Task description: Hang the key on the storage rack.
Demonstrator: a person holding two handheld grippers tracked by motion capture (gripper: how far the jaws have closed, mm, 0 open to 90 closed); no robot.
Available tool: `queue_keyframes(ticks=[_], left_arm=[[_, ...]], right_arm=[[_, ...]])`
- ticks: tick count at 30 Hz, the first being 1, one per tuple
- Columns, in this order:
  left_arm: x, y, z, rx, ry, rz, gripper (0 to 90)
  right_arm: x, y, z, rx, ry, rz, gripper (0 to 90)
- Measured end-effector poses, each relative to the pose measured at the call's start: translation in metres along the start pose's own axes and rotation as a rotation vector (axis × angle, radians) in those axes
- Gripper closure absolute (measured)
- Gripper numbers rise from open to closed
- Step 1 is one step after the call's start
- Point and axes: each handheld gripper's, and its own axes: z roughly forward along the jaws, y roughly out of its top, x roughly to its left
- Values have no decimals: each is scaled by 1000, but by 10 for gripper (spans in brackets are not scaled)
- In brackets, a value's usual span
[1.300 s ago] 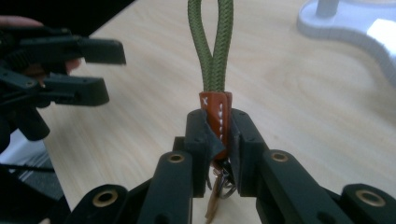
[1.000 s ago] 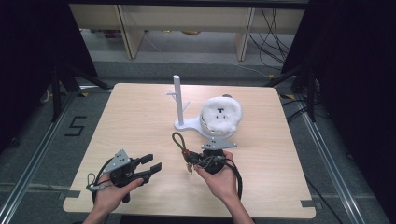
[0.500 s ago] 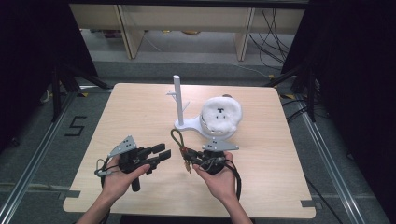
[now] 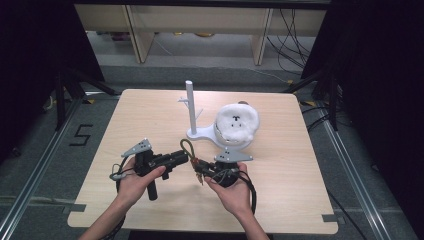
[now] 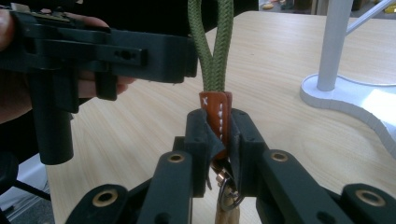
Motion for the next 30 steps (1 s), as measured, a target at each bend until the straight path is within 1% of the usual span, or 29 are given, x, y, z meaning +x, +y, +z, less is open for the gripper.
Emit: queue_keyframes(ticks=[1, 2, 3, 4, 7, 8, 10, 12, 15, 16, 17, 18, 20, 21, 23, 24, 25, 26, 27, 28, 29, 30], left_arm=[[0, 0, 0, 0, 0, 0, 713], [2, 1, 0, -8, -1, -9, 722], [2, 2, 0, -12, -3, -13, 729], [3, 2, -1, -12, -2, -17, 735], [3, 4, 0, -20, -14, -23, 749], [3, 4, 0, -21, -12, -20, 755], [3, 4, 0, -21, -11, -18, 770], [3, 5, -1, -28, -16, -27, 787], [3, 6, -1, -30, -23, -26, 809], [2, 6, -1, -33, -25, -22, 815], [2, 6, -1, -33, -25, -22, 820], [1, 7, -1, -36, -29, -14, 824], [1, 8, -2, -33, -22, -9, 830], [0, 8, -1, -36, -29, -4, 830], [-1, 9, -2, -33, -26, 9, 833], [-1, 9, -2, -33, -25, 15, 836], [-2, 9, -2, -37, -20, 26, 837], [-2, 9, -2, -37, -20, 26, 839], [-4, 10, -3, -40, -20, 42, 840], [-4, 10, -3, -40, -20, 42, 840], [-6, 12, -4, -42, -13, 56, 841], [-6, 12, -4, -42, -13, 56, 841]], right_arm=[[0, 0, 0, 0, 0, 0, 798], [0, 1, 0, 4, 3, -6, 798], [2, 1, -1, 7, -3, 20, 798], [1, 1, 0, 4, -1, -7, 798], [3, 2, 0, -4, -1, -8, 798], [3, 2, 0, -5, -9, -25, 797], [4, 2, 0, -3, -1, -5, 798], [5, 2, 0, -3, 1, 3, 798], [6, 3, -1, 0, -12, 0, 798], [6, 2, 0, -15, 0, -4, 798], [6, 2, 0, -15, 0, -4, 798], [5, 3, 0, -17, 3, -32, 798], [5, 3, 0, -17, 1, -33, 798], [5, 3, 0, -17, 1, -33, 798], [5, 3, 0, -18, 1, -32, 798], [7, 3, 0, -22, -3, -9, 797], [7, 3, 0, -21, -3, -9, 796], [7, 3, 0, -21, -3, -9, 796], [6, 3, 1, -28, 0, -42, 794], [6, 3, 1, -28, 0, -42, 794], [7, 4, 0, -31, 2, -41, 789], [7, 4, 0, -31, 2, -41, 789]])
